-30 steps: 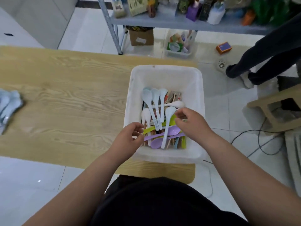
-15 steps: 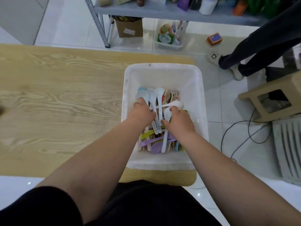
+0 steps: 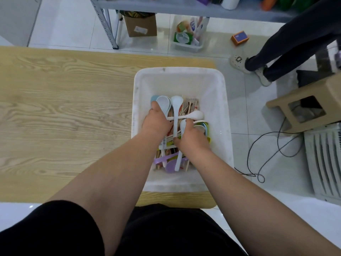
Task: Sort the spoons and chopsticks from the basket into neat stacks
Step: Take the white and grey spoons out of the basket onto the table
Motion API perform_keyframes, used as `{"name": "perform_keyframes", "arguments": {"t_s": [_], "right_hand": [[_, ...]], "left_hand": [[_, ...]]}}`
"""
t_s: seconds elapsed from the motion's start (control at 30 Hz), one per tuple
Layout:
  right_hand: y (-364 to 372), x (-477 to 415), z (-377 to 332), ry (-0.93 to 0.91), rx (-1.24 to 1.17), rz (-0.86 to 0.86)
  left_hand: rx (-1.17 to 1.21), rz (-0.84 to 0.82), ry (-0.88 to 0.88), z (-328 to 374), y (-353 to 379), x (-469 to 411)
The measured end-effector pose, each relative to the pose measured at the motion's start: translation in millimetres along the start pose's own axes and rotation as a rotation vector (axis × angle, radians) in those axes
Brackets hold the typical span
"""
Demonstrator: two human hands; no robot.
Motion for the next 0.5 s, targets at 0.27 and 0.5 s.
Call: {"name": "perform_keyframes", "arguments": {"t_s": [0.27,0.5], "right_hand": [[5.8,-2.8,-6.7,0.030,-0.117,-0.018],[9.7,-7.0,-12.2,0.013,-0.111,-0.032]], "left_hand": [[-0.037,0.064,0.041,5.8,-6.0,7.0],[0.016,0.019,0.006,4.0,-12.7,11.4]]}}
Point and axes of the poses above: each hand's wrist, its own x-axis away from the middle knuckle, its own y-axis out of the palm, z = x × y, the point moved 9 cm from there along -x, towards the middle knuckle, and after that the axes turned 4 degrees about x, right-handed, at the moved point
